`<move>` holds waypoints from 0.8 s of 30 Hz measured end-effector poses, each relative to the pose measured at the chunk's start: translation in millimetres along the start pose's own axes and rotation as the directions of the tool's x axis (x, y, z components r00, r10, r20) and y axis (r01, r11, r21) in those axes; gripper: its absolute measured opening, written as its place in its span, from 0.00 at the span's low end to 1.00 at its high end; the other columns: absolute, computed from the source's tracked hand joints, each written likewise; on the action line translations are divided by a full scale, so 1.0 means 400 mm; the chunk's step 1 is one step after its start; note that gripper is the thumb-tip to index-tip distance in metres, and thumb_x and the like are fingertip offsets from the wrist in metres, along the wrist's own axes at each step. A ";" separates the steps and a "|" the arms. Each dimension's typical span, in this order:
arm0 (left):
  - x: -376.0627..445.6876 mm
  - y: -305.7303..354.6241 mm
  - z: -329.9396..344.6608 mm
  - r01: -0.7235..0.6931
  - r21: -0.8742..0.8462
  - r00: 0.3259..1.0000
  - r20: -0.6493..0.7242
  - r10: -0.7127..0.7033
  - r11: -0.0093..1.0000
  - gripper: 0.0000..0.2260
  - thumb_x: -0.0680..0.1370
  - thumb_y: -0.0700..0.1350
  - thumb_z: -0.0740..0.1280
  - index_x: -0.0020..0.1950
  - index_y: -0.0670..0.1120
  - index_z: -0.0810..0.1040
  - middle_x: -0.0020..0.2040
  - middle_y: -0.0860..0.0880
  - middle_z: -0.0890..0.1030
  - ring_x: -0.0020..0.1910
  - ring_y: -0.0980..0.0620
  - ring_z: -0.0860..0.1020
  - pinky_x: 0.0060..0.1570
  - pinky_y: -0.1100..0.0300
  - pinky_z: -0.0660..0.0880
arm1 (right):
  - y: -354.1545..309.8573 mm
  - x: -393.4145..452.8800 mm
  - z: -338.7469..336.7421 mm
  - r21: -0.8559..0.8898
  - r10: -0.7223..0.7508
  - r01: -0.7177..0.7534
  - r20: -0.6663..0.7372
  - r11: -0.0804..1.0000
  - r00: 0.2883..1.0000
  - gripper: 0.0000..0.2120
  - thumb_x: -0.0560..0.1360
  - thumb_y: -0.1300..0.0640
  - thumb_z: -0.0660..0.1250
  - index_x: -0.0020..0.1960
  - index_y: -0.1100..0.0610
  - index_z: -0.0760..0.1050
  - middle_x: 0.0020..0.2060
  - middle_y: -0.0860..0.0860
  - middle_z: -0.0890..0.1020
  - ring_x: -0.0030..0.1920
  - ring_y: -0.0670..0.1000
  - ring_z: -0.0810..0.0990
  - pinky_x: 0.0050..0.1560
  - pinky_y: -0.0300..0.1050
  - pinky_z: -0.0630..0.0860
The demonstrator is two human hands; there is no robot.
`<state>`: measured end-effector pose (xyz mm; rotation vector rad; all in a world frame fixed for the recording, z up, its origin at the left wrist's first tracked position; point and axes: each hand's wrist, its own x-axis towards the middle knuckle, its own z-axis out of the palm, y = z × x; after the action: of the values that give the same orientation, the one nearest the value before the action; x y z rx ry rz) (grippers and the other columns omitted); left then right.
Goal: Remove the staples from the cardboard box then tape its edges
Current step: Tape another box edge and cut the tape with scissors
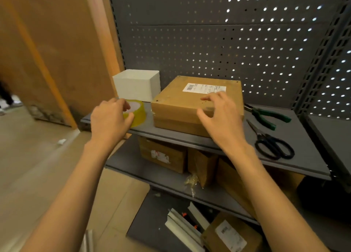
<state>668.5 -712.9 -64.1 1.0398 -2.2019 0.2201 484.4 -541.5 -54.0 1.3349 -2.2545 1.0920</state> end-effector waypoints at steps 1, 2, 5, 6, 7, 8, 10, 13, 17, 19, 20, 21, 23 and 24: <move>-0.006 -0.013 -0.004 -0.003 0.014 1.000 0.014 0.003 1.000 0.09 0.73 0.46 0.66 0.49 0.43 0.79 0.46 0.43 0.81 0.46 0.39 0.77 0.40 0.50 0.72 | -0.022 0.001 0.015 -0.006 -0.024 0.024 0.018 1.000 1.000 0.13 0.76 0.51 0.64 0.59 0.53 0.74 0.56 0.49 0.74 0.58 0.48 0.71 0.55 0.42 0.68; -0.010 -0.026 -0.007 -0.006 0.026 1.000 0.024 0.005 1.000 0.08 0.73 0.46 0.66 0.49 0.44 0.79 0.46 0.43 0.81 0.46 0.39 0.77 0.40 0.50 0.71 | -0.042 0.002 0.032 -0.013 -0.048 0.049 0.036 0.999 0.998 0.13 0.76 0.51 0.64 0.59 0.53 0.74 0.55 0.49 0.74 0.58 0.49 0.71 0.55 0.43 0.69; -0.009 -0.071 -0.008 -0.017 0.048 1.000 0.023 0.016 0.999 0.08 0.73 0.47 0.66 0.49 0.45 0.79 0.45 0.43 0.81 0.45 0.40 0.77 0.38 0.52 0.70 | -0.097 0.014 0.078 -0.034 -0.106 0.108 0.065 0.994 0.992 0.12 0.76 0.51 0.63 0.58 0.53 0.75 0.54 0.50 0.75 0.57 0.49 0.71 0.54 0.41 0.66; -0.006 -0.086 -0.008 -0.021 0.047 1.000 0.020 0.020 0.999 0.08 0.73 0.47 0.66 0.48 0.45 0.79 0.45 0.44 0.81 0.45 0.40 0.77 0.38 0.52 0.70 | -0.115 0.021 0.092 -0.036 -0.118 0.120 0.068 0.992 0.991 0.12 0.76 0.51 0.63 0.58 0.53 0.75 0.54 0.50 0.75 0.56 0.49 0.71 0.53 0.40 0.65; -0.002 -0.101 -0.007 -0.024 0.042 1.000 0.021 0.023 0.999 0.08 0.73 0.47 0.66 0.48 0.45 0.79 0.45 0.44 0.81 0.45 0.40 0.77 0.38 0.52 0.70 | -0.134 0.028 0.107 -0.037 -0.127 0.130 0.072 0.991 0.989 0.12 0.77 0.52 0.63 0.58 0.53 0.75 0.54 0.50 0.75 0.56 0.50 0.71 0.52 0.40 0.65; 0.002 -0.115 -0.004 -0.027 0.039 0.999 0.025 0.026 0.999 0.08 0.73 0.47 0.66 0.48 0.45 0.79 0.46 0.44 0.81 0.45 0.40 0.76 0.38 0.52 0.69 | -0.151 0.035 0.121 -0.036 -0.135 0.138 0.076 0.990 0.988 0.11 0.77 0.52 0.63 0.57 0.54 0.75 0.53 0.51 0.75 0.56 0.50 0.71 0.52 0.40 0.65; 0.014 -0.142 0.005 -0.040 0.036 0.998 0.048 0.038 0.999 0.09 0.74 0.48 0.65 0.49 0.45 0.79 0.46 0.44 0.81 0.46 0.41 0.76 0.39 0.53 0.68 | -0.186 0.052 0.149 -0.030 -0.145 0.147 0.074 0.989 0.987 0.11 0.77 0.53 0.62 0.57 0.55 0.75 0.52 0.51 0.75 0.55 0.51 0.71 0.52 0.42 0.66; 0.041 -0.173 0.031 -0.086 0.003 0.989 0.122 0.085 0.996 0.11 0.75 0.49 0.64 0.53 0.46 0.78 0.49 0.45 0.80 0.48 0.43 0.75 0.42 0.54 0.69 | -0.228 0.075 0.193 -0.032 -0.132 0.134 0.066 0.990 0.989 0.11 0.77 0.52 0.62 0.57 0.55 0.75 0.52 0.51 0.75 0.54 0.50 0.71 0.49 0.39 0.63; 0.077 -0.190 0.079 -0.186 -0.130 0.940 0.264 0.215 0.974 0.15 0.74 0.51 0.65 0.57 0.46 0.77 0.53 0.46 0.78 0.53 0.45 0.73 0.48 0.56 0.67 | -0.256 0.091 0.242 -0.060 -0.100 0.104 0.058 0.993 0.993 0.11 0.77 0.53 0.62 0.57 0.55 0.75 0.51 0.51 0.75 0.53 0.49 0.70 0.48 0.37 0.60; 0.089 -0.189 0.107 -0.223 -0.178 0.903 0.332 0.272 0.958 0.17 0.74 0.52 0.66 0.59 0.46 0.76 0.55 0.46 0.78 0.55 0.46 0.72 0.52 0.56 0.68 | -0.264 0.094 0.257 -0.064 -0.077 0.080 0.053 0.995 0.996 0.11 0.77 0.53 0.62 0.57 0.55 0.75 0.51 0.51 0.75 0.53 0.49 0.70 0.48 0.36 0.60; 0.094 -0.188 0.121 -0.233 -0.193 0.890 0.352 0.289 0.953 0.17 0.73 0.52 0.66 0.59 0.46 0.76 0.56 0.46 0.79 0.56 0.46 0.73 0.53 0.55 0.68 | -0.267 0.094 0.263 -0.069 -0.069 0.073 0.051 0.995 0.996 0.11 0.77 0.53 0.62 0.57 0.55 0.75 0.51 0.51 0.75 0.53 0.48 0.70 0.48 0.36 0.60; 0.099 -0.186 0.133 -0.243 -0.200 0.882 0.361 0.302 0.949 0.17 0.73 0.52 0.66 0.59 0.46 0.76 0.55 0.46 0.79 0.56 0.46 0.74 0.54 0.55 0.68 | -0.268 0.094 0.267 -0.075 -0.062 0.066 0.052 0.995 0.997 0.11 0.77 0.53 0.62 0.56 0.55 0.75 0.51 0.51 0.74 0.52 0.48 0.70 0.47 0.36 0.59; 0.104 -0.185 0.154 -0.269 -0.188 0.877 0.358 0.321 0.944 0.16 0.73 0.54 0.65 0.56 0.46 0.77 0.51 0.47 0.81 0.53 0.47 0.76 0.55 0.56 0.64 | -0.269 0.094 0.273 -0.086 -0.050 0.054 0.050 0.995 0.997 0.10 0.77 0.53 0.62 0.56 0.55 0.76 0.50 0.51 0.75 0.53 0.48 0.70 0.47 0.36 0.59; 0.107 -0.182 0.165 -0.282 -0.186 0.874 0.354 0.332 0.941 0.16 0.73 0.55 0.64 0.54 0.47 0.77 0.48 0.47 0.82 0.50 0.47 0.77 0.56 0.56 0.62 | -0.268 0.094 0.273 -0.098 -0.041 0.045 0.043 0.994 0.998 0.10 0.77 0.53 0.62 0.56 0.54 0.76 0.51 0.51 0.75 0.53 0.49 0.70 0.48 0.37 0.60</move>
<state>669.0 -815.3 -95.6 0.6958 -2.6952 0.0114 568.1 -675.1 -55.4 1.3707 -2.2662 0.9343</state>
